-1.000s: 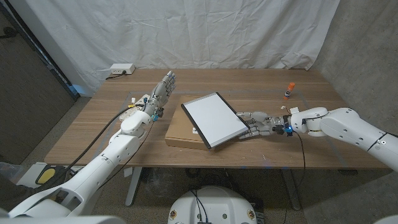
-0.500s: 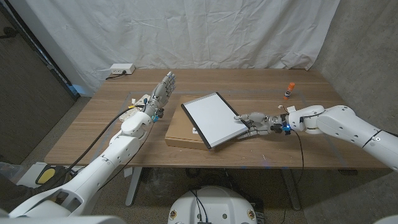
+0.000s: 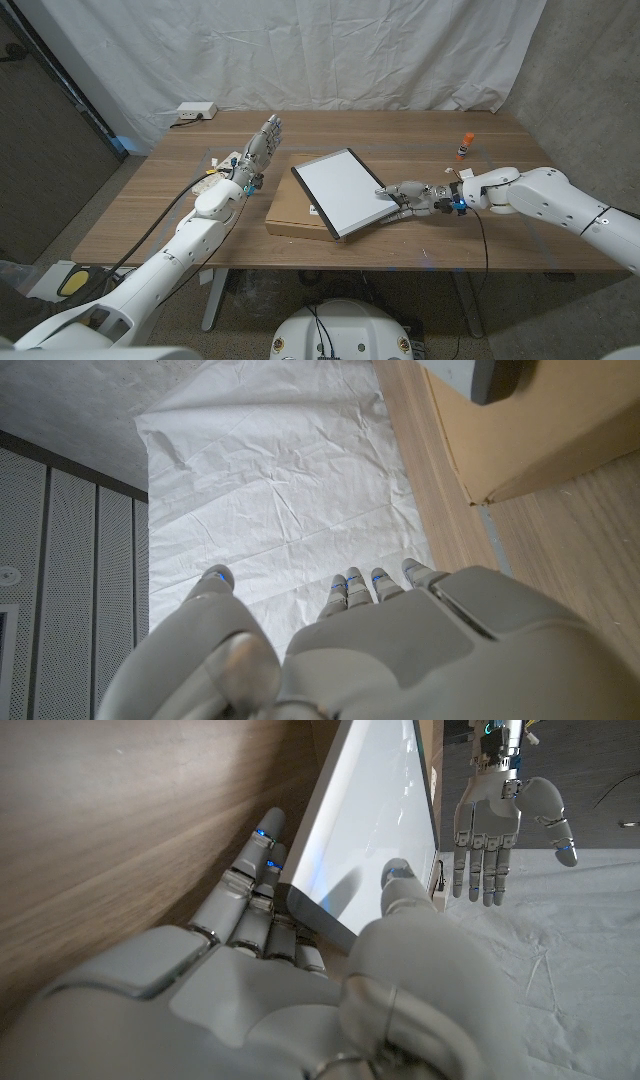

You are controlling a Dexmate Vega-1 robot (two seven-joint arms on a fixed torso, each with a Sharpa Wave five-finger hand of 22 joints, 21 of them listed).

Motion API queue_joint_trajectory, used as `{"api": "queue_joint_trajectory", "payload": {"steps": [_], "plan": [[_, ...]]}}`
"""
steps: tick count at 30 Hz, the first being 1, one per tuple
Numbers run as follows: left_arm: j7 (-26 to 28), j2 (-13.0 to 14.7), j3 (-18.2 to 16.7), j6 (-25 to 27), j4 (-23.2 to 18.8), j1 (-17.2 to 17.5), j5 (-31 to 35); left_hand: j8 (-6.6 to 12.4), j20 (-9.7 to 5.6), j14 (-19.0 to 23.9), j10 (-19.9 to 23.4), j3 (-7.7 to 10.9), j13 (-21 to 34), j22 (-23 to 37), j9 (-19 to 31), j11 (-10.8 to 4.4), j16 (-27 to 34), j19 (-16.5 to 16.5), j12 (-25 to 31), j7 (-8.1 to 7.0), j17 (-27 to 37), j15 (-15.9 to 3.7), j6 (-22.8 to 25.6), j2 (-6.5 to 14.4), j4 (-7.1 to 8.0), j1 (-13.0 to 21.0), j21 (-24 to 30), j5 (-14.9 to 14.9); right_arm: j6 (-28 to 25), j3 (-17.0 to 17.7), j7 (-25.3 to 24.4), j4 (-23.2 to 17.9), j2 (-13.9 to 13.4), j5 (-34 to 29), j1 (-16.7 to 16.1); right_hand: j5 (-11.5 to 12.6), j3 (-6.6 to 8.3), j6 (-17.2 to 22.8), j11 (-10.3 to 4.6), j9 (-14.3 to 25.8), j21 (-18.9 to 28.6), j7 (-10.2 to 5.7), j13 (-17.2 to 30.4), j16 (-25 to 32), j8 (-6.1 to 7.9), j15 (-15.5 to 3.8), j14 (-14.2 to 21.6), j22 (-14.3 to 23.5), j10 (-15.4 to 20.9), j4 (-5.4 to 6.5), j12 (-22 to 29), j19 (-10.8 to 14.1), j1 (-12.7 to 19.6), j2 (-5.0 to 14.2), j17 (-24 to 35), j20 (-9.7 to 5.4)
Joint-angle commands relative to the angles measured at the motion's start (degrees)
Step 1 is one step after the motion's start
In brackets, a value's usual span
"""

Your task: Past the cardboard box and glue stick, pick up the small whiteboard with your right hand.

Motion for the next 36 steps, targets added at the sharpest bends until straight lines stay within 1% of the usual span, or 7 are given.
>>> {"api": "queue_joint_trajectory", "payload": {"steps": [1, 7, 18, 20, 26, 32, 36], "plan": [[0.0, 0.0, 0.1, 0.5, -0.1, -0.3, 0.1, 0.3, -0.32, -0.2, -0.2, -0.37, 0.1, 0.2, 0.3, 0.02, 0.5, -0.4, 0.2, -0.3, 0.1, 0.04, -0.1, 0.3, 0.03, 0.1, 0.3, 0.3, -0.7, -1.3, 0.9, 0.5, 0.6, -1.3, 1.2, 0.3, 0.66, -0.2, 1.53, 0.2, -0.3, 3.42, 0.2, 0.4, 0.2, -0.41, -0.1, 0.3, -2.0, 0.09, 0.2, -0.1, 1.4, 0.33, 0.5, -0.79], [-0.1, 0.0, 0.3, 0.8, -0.1, -0.5, 0.0, 0.28, -0.32, -0.2, -0.2, -0.44, 0.1, 0.2, 0.3, 0.01, 0.5, -0.4, 0.2, -0.26, 0.1, 0.03, -0.1, 0.4, 0.03, 0.1, 0.3, 0.3, -1.2, -1.9, 1.4, 0.8, 0.8, -1.9, 1.9, 0.3, 0.95, -0.4, 1.11, 0.2, -0.1, 3.53, 0.4, 1.4, 0.39, -1.02, 0.8, 0.4, -1.0, 0.25, 0.9, 0.5, 2.8, 0.95, 1.3, -1.85], [-0.4, -0.5, 0.3, 0.4, 0.9, -0.7, -0.2, 0.31, -0.28, -0.2, -0.3, -0.53, 0.1, 0.2, 0.3, 0.07, 0.4, -0.4, 0.2, -0.34, 0.1, 0.03, 0.0, 0.4, 0.02, 0.2, 0.3, 0.3, -2.3, -2.7, 2.2, 1.1, 1.0, -2.8, 3.3, -0.1, 0.97, -0.3, -1.87, 0.1, 0.8, 3.29, 1.3, 3.4, 0.9, -2.5, 3.1, 0.9, 5.7, 0.66, 4.4, 2.1, 5.7, 1.95, 3.9, -3.02], [-0.6, -0.6, 0.3, 0.3, 1.2, -0.8, -0.3, 0.31, -0.31, -0.2, -0.3, -0.55, 0.1, 0.2, 0.3, 0.07, 0.4, -0.4, 0.2, -0.32, 0.1, 0.04, 0.0, 0.4, 0.02, 0.2, 0.3, 0.3, -2.6, -3.0, 2.4, 1.1, 1.1, -3.1, 3.6, -0.2, 0.92, 0.0, -2.68, 0.1, 1.0, 3.09, 1.5, 3.6, 1.09, -2.58, 3.1, 1.0, 7.3, 0.75, 5.1, 2.2, 6.1, 2.11, 4.4, -3.03], [-0.6, -0.7, 0.3, 0.2, 1.5, -0.8, -0.4, 0.31, -0.23, -0.2, -0.3, -0.61, 0.1, 0.2, 0.3, 0.05, 0.4, -0.4, 0.2, -0.3, 0.1, 0.06, 0.0, 0.5, 0.02, 0.2, 0.3, 0.3, -3.5, -3.1, 1.9, 0.9, 1.4, -3.3, 4.1, -0.4, 1.0, 1.0, -3.71, 0.2, 1.5, 2.47, 2.1, 4.4, 1.52, -3.25, 4.3, 1.2, 10.1, 0.68, 6.6, 2.8, 7.5, 2.42, 5.3, -3.26], [-0.9, -0.8, 0.2, 0.2, 1.7, -0.9, -0.6, 0.3, -0.29, -0.2, -0.3, -0.66, 0.1, 0.2, 0.3, 0.2, 0.5, -0.4, 0.2, -0.31, 0.1, 0.11, 0.0, 0.5, 0.01, 0.2, 0.3, 0.3, -3.6, -3.0, 1.5, 0.7, 1.4, -3.3, 4.2, -0.5, 1.38, 2.8, -4.76, 0.2, 2.4, 1.69, 2.5, 5.3, 2.17, -4.63, 6.1, 1.5, 12.5, 0.39, 7.7, 4.0, 9.7, 3.0, 6.2, -3.53], [-0.8, -0.7, 0.2, 0.2, 1.6, -1.0, -0.5, 0.31, -0.27, -0.2, -0.4, -0.69, 0.1, 0.2, 0.3, 0.17, 0.5, -0.3, 0.1, -0.27, 0.1, 0.1, 0.0, 0.5, 0.01, 0.2, 0.3, 0.3, -3.7, -2.8, 1.3, 0.5, 1.5, -3.2, 4.2, -0.7, 1.46, 4.0, -5.63, 0.2, 3.1, 1.29, 2.9, 6.1, 2.5, -5.76, 7.5, 1.8, 14.8, 0.41, 8.8, 4.8, 11.0, 3.34, 6.8, -4.14]]}}
